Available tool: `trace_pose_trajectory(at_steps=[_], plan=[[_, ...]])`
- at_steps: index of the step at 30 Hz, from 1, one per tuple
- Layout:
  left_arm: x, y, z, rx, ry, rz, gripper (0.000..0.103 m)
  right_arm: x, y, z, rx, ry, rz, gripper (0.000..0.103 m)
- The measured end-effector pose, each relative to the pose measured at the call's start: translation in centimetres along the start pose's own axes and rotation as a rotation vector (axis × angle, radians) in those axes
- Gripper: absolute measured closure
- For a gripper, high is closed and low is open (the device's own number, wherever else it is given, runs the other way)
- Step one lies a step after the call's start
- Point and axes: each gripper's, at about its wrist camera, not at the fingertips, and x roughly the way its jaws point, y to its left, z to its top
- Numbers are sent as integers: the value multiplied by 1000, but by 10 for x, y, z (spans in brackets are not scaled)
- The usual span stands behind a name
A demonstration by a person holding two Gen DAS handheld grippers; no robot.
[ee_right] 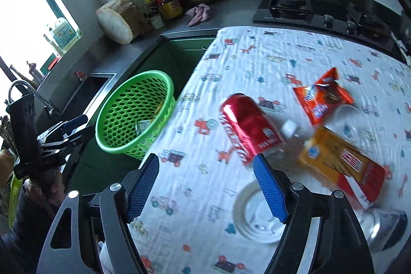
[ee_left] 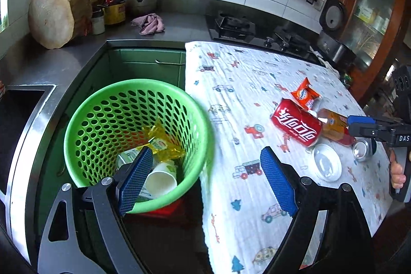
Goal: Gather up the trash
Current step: 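Grasp the blue-and-silver can on the table with the right tool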
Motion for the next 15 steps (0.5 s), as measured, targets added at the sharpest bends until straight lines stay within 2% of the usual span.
trace_pose_trajectory(at_steps=[8,15], plan=[[8,-56,-8,44,28,-40,18,-57,-93,-41,67,14,-156,22],[10,-92,-15,63,42,-43,18,-72,-140,-64,-112,151,-255,19]])
